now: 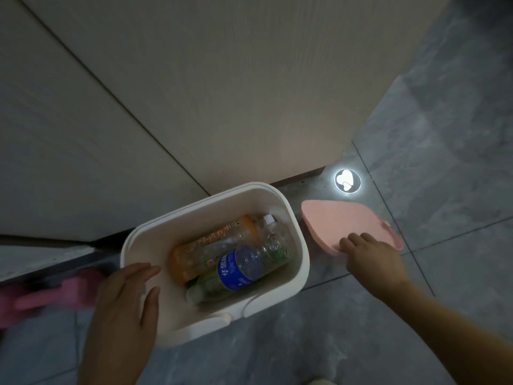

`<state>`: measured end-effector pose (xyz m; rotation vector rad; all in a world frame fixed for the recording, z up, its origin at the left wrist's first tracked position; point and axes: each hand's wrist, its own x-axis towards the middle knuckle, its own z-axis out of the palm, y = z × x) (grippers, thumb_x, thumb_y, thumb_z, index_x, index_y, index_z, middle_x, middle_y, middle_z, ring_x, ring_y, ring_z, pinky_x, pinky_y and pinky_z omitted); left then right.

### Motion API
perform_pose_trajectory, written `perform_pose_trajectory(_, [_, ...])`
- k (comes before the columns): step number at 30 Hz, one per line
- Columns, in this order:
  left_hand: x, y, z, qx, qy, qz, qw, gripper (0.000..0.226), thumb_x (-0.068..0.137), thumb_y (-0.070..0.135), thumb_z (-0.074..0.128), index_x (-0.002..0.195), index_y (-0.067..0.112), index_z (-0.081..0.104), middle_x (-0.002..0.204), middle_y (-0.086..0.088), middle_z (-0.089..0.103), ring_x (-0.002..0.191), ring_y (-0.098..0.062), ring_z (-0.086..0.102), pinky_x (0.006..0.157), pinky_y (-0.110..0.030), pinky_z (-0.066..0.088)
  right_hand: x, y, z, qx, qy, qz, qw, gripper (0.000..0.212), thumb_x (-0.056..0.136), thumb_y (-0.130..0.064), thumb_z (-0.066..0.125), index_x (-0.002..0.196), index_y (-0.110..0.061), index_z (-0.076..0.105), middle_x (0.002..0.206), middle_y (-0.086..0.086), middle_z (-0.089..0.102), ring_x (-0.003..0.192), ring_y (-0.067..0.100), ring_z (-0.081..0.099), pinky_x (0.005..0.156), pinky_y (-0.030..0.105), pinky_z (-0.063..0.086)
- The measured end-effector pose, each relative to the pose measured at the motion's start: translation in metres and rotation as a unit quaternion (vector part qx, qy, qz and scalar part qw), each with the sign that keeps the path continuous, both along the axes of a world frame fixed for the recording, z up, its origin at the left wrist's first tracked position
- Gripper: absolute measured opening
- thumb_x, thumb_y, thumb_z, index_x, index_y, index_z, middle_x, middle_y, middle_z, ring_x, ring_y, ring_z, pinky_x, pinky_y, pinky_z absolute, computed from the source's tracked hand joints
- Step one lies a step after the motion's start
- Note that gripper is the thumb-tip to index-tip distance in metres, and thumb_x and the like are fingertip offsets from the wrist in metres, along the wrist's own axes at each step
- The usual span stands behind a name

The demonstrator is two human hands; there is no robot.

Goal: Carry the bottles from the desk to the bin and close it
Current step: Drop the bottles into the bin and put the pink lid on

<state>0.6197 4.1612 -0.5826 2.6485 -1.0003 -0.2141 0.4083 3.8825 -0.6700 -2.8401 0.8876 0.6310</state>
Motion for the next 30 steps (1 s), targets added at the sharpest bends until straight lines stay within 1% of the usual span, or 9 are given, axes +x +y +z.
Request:
perform_pose_trajectory(3, [-0.001,-0.001,0.006,-0.003,0.036,0.041,0.999,0.027,0.076,0.004,0.054,0.097,-0.009,0.066,0.101,-0.028,0.064,0.094,-0.046,0.059,0.086,-0.019,0.03,-0.004,0.0,0.027,0.032,-0.054,-0.066,0.996,0.017,0.078,-0.015,0.061,0.094,-0.011,0.064,0.091,0.008,0.066,0.081,0.03,0.061,0.056,0.035,0.05])
perform_pose_trajectory(7, [0.001,-0.004,0.018,-0.011,0.095,0.087,0.992,0.028,0.075,-0.016,0.062,0.102,-0.007,0.064,0.107,-0.026,0.062,0.104,-0.043,0.054,0.091,-0.034,0.034,-0.004,0.007,0.064,0.089,-0.142,-0.171,0.971,0.018,0.081,-0.019,0.062,0.093,-0.006,0.059,0.087,0.012,0.061,0.074,0.037,0.061,0.057,0.034,0.045])
perform_pose_trajectory(9, [0.003,-0.004,0.024,-0.013,0.112,0.096,0.989,0.03,0.075,-0.016,0.062,0.104,-0.008,0.063,0.109,-0.027,0.061,0.107,-0.043,0.053,0.094,-0.037,0.036,-0.005,0.011,0.08,0.106,-0.178,-0.219,0.953,0.018,0.082,-0.015,0.062,0.095,-0.004,0.059,0.085,0.015,0.063,0.07,0.037,0.062,0.057,0.029,0.039])
perform_pose_trajectory(12, [0.003,-0.004,0.031,-0.006,0.155,0.132,0.979,0.034,0.079,-0.011,0.059,0.113,-0.009,0.058,0.117,-0.028,0.058,0.113,-0.041,0.049,0.097,-0.038,0.035,-0.007,0.015,0.107,0.14,-0.229,-0.299,0.916,0.019,0.083,-0.012,0.062,0.099,-0.003,0.058,0.084,0.016,0.066,0.068,0.034,0.064,0.057,0.031,0.045])
perform_pose_trajectory(15, [-0.001,-0.007,0.037,-0.019,0.218,0.181,0.959,0.04,0.084,-0.009,0.054,0.124,-0.008,0.05,0.129,-0.027,0.05,0.119,-0.036,0.045,0.092,-0.029,0.031,-0.009,0.018,0.133,0.184,-0.28,-0.351,0.874,0.024,0.085,-0.015,0.062,0.108,-0.009,0.057,0.088,0.005,0.063,0.068,0.023,0.061,0.05,0.022,0.043])
perform_pose_trajectory(17, [-0.003,-0.007,0.041,-0.023,0.245,0.203,0.948,0.043,0.086,-0.008,0.052,0.129,-0.007,0.046,0.136,-0.025,0.046,0.123,-0.035,0.043,0.094,-0.03,0.032,-0.009,0.02,0.152,0.204,-0.325,-0.382,0.841,0.026,0.085,-0.014,0.063,0.111,-0.014,0.058,0.091,0.003,0.064,0.068,0.011,0.061,0.049,0.017,0.043])
perform_pose_trajectory(22, [-0.005,-0.003,0.049,-0.017,0.283,0.234,0.93,0.044,0.087,-0.007,0.05,0.13,-0.004,0.045,0.138,-0.023,0.046,0.126,-0.034,0.044,0.101,-0.036,0.034,-0.004,0.025,0.191,0.306,-0.435,-0.425,0.733,0.028,0.087,-0.012,0.061,0.11,-0.027,0.058,0.107,0.006,0.067,0.088,0.024,0.069,0.068,0.039,0.061])
perform_pose_trajectory(25, [-0.004,0.002,0.05,-0.006,0.297,0.243,0.923,0.044,0.088,-0.004,0.05,0.131,-0.002,0.045,0.138,-0.022,0.046,0.126,-0.033,0.045,0.101,-0.037,0.036,-0.001,0.032,0.206,0.318,-0.473,-0.411,0.711,0.031,0.086,-0.009,0.062,0.09,-0.039,0.063,0.093,-0.001,0.071,0.077,0.01,0.07,0.064,0.025,0.061])
perform_pose_trajectory(30, [-0.005,0.009,0.053,0.011,0.316,0.257,0.913,0.041,0.089,0.001,0.05,0.13,-0.001,0.047,0.137,-0.021,0.048,0.124,-0.033,0.047,0.101,-0.037,0.036,0.0,0.042,0.219,0.315,-0.513,-0.413,0.683,0.04,0.085,-0.006,0.063,0.088,-0.046,0.065,0.084,-0.019,0.073,0.071,0.0,0.069,0.059,0.015,0.058])
